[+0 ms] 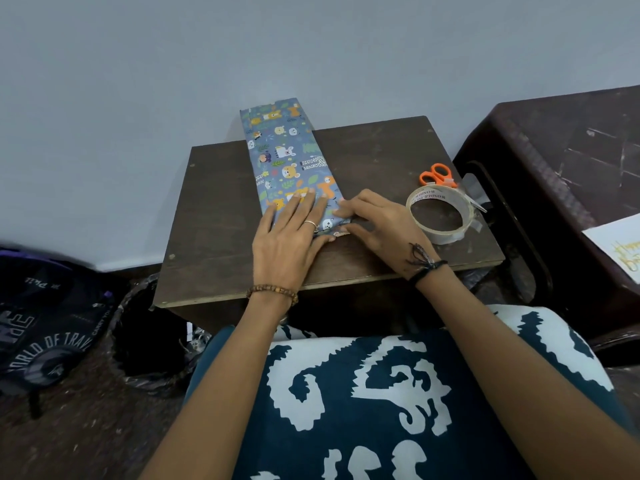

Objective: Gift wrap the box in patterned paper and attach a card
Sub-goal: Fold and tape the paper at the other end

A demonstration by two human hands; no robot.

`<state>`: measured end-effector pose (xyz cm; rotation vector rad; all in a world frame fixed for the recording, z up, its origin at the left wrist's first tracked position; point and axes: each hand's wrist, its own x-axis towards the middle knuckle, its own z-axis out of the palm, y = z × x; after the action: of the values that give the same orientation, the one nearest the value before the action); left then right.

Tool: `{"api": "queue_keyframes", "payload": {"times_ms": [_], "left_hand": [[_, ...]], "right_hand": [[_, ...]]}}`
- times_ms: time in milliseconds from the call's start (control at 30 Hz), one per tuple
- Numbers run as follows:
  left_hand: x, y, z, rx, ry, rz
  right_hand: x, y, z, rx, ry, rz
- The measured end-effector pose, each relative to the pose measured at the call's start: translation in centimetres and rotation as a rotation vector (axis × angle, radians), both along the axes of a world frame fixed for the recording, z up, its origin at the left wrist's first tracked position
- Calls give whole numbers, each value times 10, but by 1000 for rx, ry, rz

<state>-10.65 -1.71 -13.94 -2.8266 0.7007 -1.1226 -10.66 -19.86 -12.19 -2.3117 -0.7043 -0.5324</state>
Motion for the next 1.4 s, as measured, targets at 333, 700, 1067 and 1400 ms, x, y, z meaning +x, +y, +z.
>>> {"api": "queue_keyframes", "payload": {"times_ms": [333, 700, 1067, 1400], "left_hand": [[0, 1, 0, -23, -40, -10], [1, 2, -2, -85, 25, 14], [-3, -3, 1, -125, 113, 53], [-2, -3, 0, -125, 119, 53]], "right_hand": [[-3, 9, 3, -42, 18, -44], [-18, 6, 20, -22, 70, -85], [-42, -13, 34, -454, 369, -839], [-21, -20, 41, 58, 253, -533]]}}
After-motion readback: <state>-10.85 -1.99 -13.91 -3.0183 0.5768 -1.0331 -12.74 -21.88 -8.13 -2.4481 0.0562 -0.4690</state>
